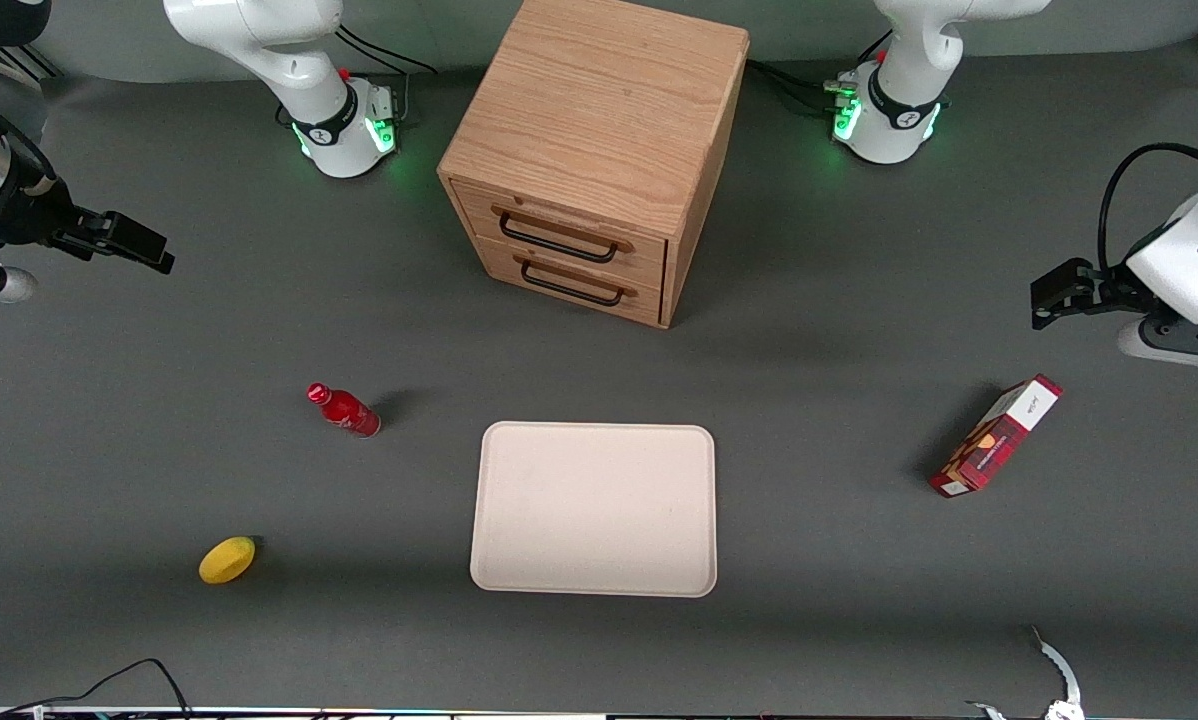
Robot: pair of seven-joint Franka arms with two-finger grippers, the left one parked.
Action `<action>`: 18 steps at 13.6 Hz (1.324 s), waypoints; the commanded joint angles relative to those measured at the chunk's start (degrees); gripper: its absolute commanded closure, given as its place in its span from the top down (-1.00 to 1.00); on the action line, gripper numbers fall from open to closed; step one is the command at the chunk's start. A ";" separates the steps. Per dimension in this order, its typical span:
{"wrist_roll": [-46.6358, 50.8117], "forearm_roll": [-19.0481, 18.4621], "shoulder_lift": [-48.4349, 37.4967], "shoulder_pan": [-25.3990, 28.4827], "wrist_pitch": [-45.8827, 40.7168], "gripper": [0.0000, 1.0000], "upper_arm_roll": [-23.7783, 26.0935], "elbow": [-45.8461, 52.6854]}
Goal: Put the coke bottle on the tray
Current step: 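Move the open right gripper down over the red Coca-Cola bottle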
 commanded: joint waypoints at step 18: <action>3.85 4.59 11.13 0.91 24.94 1.00 2.35 -12.18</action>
